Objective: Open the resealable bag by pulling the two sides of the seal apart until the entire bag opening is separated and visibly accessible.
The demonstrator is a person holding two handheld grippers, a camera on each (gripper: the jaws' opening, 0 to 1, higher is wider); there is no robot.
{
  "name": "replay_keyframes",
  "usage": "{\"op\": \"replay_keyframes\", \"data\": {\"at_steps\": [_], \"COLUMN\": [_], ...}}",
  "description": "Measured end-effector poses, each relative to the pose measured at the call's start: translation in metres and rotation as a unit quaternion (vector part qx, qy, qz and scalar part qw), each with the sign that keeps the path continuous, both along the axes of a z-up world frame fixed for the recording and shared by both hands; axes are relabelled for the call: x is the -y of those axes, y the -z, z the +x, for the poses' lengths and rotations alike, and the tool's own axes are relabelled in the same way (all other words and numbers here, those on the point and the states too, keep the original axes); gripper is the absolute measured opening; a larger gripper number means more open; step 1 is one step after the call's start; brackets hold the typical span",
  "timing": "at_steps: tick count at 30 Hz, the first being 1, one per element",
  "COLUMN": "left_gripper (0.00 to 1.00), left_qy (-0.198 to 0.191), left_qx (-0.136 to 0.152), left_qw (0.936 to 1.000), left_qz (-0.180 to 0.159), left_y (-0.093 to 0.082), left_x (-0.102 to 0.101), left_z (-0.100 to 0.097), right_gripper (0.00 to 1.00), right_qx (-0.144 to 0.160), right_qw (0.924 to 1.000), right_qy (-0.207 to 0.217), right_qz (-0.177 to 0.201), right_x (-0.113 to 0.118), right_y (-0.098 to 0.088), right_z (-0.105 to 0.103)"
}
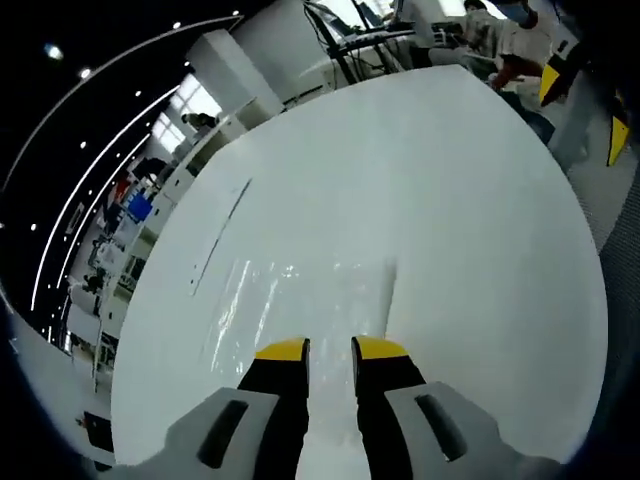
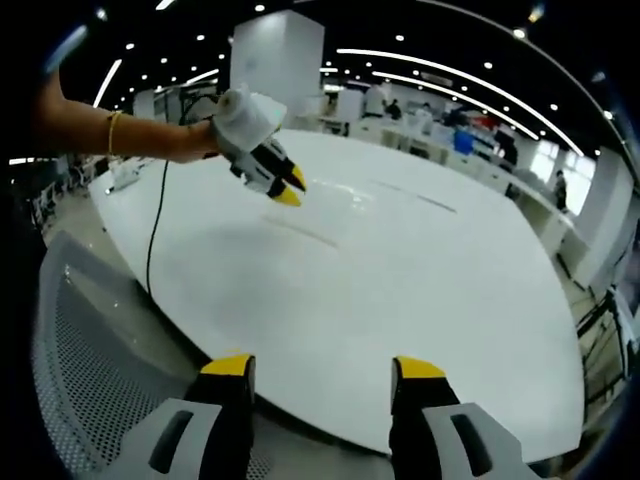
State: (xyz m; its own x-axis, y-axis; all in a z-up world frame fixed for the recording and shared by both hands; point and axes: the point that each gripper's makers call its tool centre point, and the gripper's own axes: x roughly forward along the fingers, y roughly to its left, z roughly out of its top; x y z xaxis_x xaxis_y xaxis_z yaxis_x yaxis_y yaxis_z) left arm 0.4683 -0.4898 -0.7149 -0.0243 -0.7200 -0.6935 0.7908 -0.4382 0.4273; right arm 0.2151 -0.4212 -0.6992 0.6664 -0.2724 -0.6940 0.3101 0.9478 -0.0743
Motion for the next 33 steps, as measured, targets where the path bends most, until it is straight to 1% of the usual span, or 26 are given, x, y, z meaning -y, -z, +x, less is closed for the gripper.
{"op": "replay_keyframes", "data": {"at_steps": [4, 5, 7, 8, 10, 14, 16, 17, 19, 21, 22, 23, 25, 27, 30, 31, 32, 33], "left_gripper": [0.21, 0.23, 0.24, 0.23, 0.23, 0.30, 0.32, 0.34, 0.34, 0.35, 0.36, 0.38, 0.41, 0.48, 0.57, 0.58, 0.59, 0.60], "left_qy": [-0.008, -0.009, -0.015, -0.025, -0.036, -0.054, -0.062, -0.070, -0.083, -0.099, -0.101, -0.109, -0.117, -0.110, -0.106, -0.107, -0.113, -0.115], "left_qx": [-0.023, -0.024, -0.034, -0.047, -0.065, -0.096, -0.113, -0.132, -0.167, -0.192, -0.195, -0.204, -0.211, -0.210, -0.198, -0.198, -0.203, -0.204], "left_qw": [0.9997, 0.9996, 0.9992, 0.9984, 0.9969, 0.9931, 0.9903, 0.9872, 0.9792, 0.9716, 0.9704, 0.9668, 0.9633, 0.9649, 0.9681, 0.9680, 0.9659, 0.9653], "left_qz": [-0.007, -0.008, -0.012, -0.017, -0.028, -0.041, -0.052, -0.056, -0.081, -0.098, -0.100, -0.109, -0.118, -0.113, -0.110, -0.111, -0.115, -0.116], "left_y": [-0.009, -0.010, -0.014, -0.017, -0.024, -0.032, -0.038, -0.041, -0.051, -0.060, -0.061, -0.065, -0.070, -0.070, -0.067, -0.067, -0.068, -0.068], "left_x": [-0.005, -0.006, -0.009, -0.012, -0.016, -0.028, -0.034, -0.038, -0.042, -0.049, -0.051, -0.054, -0.062, -0.067, -0.077, -0.078, -0.084, -0.085], "left_z": [-0.005, -0.004, -0.005, -0.006, -0.007, -0.011, -0.014, -0.016, -0.020, -0.020, -0.020, -0.019, -0.017, -0.019, -0.021, -0.021, -0.021, -0.021], "right_gripper": [0.53, 0.52, 0.52, 0.52, 0.52, 0.53, 0.53, 0.53, 0.53, 0.53, 0.53, 0.53, 0.53, 0.53, 0.53, 0.53, 0.53, 0.53], "right_qx": [0.005, 0.006, 0.010, 0.012, 0.013, 0.017, 0.018, 0.020, 0.021, 0.020, 0.020, 0.020, 0.020, 0.021, 0.024, 0.024, 0.028, 0.028], "right_qw": [1.0000, 1.0000, 0.9999, 0.9999, 0.9999, 0.9998, 0.9998, 0.9997, 0.9997, 0.9996, 0.9996, 0.9996, 0.9996, 0.9996, 0.9995, 0.9995, 0.9994, 0.9994], "right_qy": [-0.002, -0.002, -0.002, -0.002, -0.003, -0.010, -0.013, -0.013, -0.014, -0.018, -0.019, -0.019, -0.020, -0.021, -0.022, -0.022, -0.022, -0.022], "right_qz": [0.002, 0.002, 0.002, 0.001, -0.003, -0.005, -0.003, -0.003, -0.001, -0.003, -0.003, -0.003, -0.003, -0.003, -0.003, -0.002, 0.000, 0.001], "right_x": [0.000, 0.000, 0.000, 0.000, 0.000, -0.002, -0.002, -0.002, -0.003, -0.004, -0.005, -0.005, -0.005, -0.005, -0.004, -0.004, -0.005, -0.005], "right_y": [-0.001, -0.001, -0.002, -0.003, -0.003, -0.004, -0.004, -0.004, -0.004, -0.004, -0.004, -0.004, -0.004, -0.004, -0.004, -0.004, -0.005, -0.005], "right_z": [0.001, 0.001, 0.001, 0.002, 0.003, 0.005, 0.005, 0.006, 0.006, 0.006, 0.007, 0.007, 0.007, 0.008, 0.010, 0.010, 0.012, 0.012]}}
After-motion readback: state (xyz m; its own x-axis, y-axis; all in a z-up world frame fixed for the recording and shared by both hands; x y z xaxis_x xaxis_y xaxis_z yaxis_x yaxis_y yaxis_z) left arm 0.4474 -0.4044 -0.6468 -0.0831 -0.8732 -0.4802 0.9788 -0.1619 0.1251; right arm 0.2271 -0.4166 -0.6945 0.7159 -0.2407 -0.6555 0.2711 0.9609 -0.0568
